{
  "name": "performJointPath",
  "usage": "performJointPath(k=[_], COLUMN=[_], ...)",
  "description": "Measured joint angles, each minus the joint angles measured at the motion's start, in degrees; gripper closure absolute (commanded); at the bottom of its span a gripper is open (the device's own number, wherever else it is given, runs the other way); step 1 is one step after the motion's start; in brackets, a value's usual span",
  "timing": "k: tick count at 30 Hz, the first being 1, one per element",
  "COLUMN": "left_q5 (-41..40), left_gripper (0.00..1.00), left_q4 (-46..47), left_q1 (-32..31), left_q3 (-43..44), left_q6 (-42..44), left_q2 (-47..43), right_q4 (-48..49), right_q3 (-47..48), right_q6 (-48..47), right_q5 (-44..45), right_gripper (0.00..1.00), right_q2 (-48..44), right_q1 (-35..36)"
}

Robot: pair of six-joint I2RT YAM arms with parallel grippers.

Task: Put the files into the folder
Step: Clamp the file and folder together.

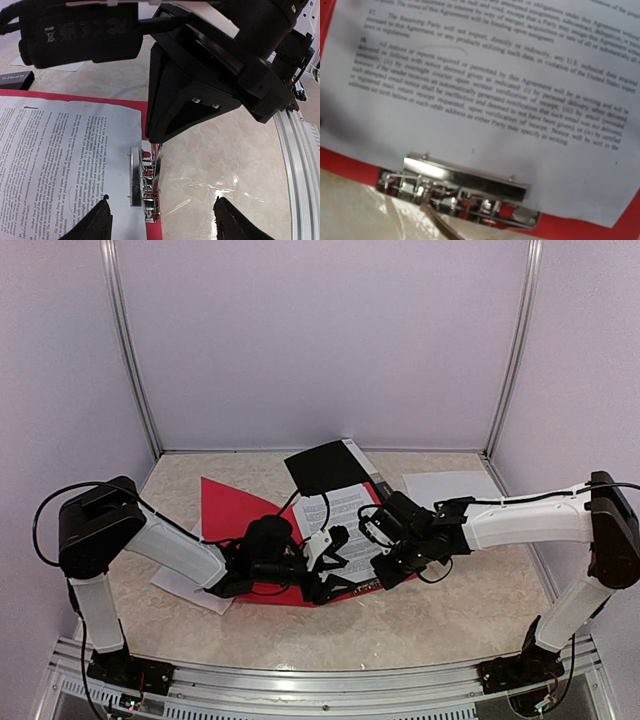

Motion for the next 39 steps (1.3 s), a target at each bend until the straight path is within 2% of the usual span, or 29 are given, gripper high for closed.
performJointPath(k=[19, 39], left_q5=[-1.2, -3.98], left_gripper=[0.38, 0.5], left_q4=[-5.05, -7.98], left_q1=[-1.53, -1.68], left_q3=[7.93, 11.13], left_q6=[14.01, 16.17], left_q2=[8.83, 12.85], right_q4=[2.1, 2.19], right_q3=[-1.77, -1.81], right_q6=[-0.17, -0.22], right_q5=[-1.31, -1.55], right_gripper=[1.0, 1.0], right_q2=[-0.46, -0.46], right_q1=[-1.18, -1.42])
